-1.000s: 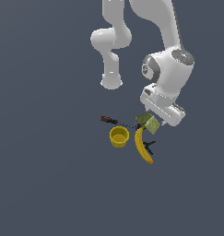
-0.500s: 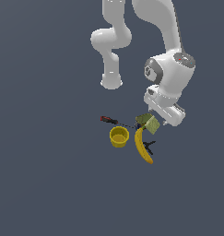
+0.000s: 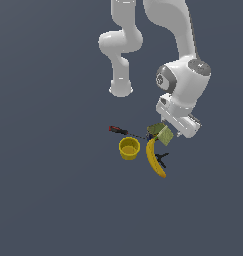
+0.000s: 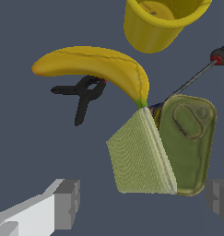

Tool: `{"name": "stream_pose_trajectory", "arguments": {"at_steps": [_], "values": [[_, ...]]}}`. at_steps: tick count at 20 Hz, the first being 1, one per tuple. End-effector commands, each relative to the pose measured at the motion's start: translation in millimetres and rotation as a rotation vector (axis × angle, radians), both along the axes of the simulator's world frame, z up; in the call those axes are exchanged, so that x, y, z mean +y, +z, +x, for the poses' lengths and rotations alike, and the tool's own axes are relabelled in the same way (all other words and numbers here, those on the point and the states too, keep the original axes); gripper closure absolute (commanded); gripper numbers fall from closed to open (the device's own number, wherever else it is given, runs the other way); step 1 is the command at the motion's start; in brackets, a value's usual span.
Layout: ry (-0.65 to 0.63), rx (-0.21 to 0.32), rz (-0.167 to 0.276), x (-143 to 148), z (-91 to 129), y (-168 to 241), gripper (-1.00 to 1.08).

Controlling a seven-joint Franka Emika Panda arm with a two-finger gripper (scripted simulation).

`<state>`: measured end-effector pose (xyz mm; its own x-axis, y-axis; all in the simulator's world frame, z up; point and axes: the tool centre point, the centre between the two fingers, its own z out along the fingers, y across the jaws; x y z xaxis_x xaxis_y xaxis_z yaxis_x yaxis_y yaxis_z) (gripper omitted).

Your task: Pick up a designated object from a clutter of objects.

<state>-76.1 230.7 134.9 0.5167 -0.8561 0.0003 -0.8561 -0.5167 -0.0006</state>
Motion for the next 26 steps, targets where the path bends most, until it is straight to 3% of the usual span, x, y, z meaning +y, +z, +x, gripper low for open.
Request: {"name": "stream_pose_trajectory", "arguments": {"at_steps": [1, 12, 13, 26], "values": [[-0.001, 0.001, 0.0, 0, -1, -9, -0.92], [-0.002, 0.001, 0.0, 0, -1, -43, -0.92], [-0.002, 0.001, 0.0, 0, -1, -43, 1.08], [-0.003, -0.007, 0.003, 0, 2, -38, 1.08]]}}
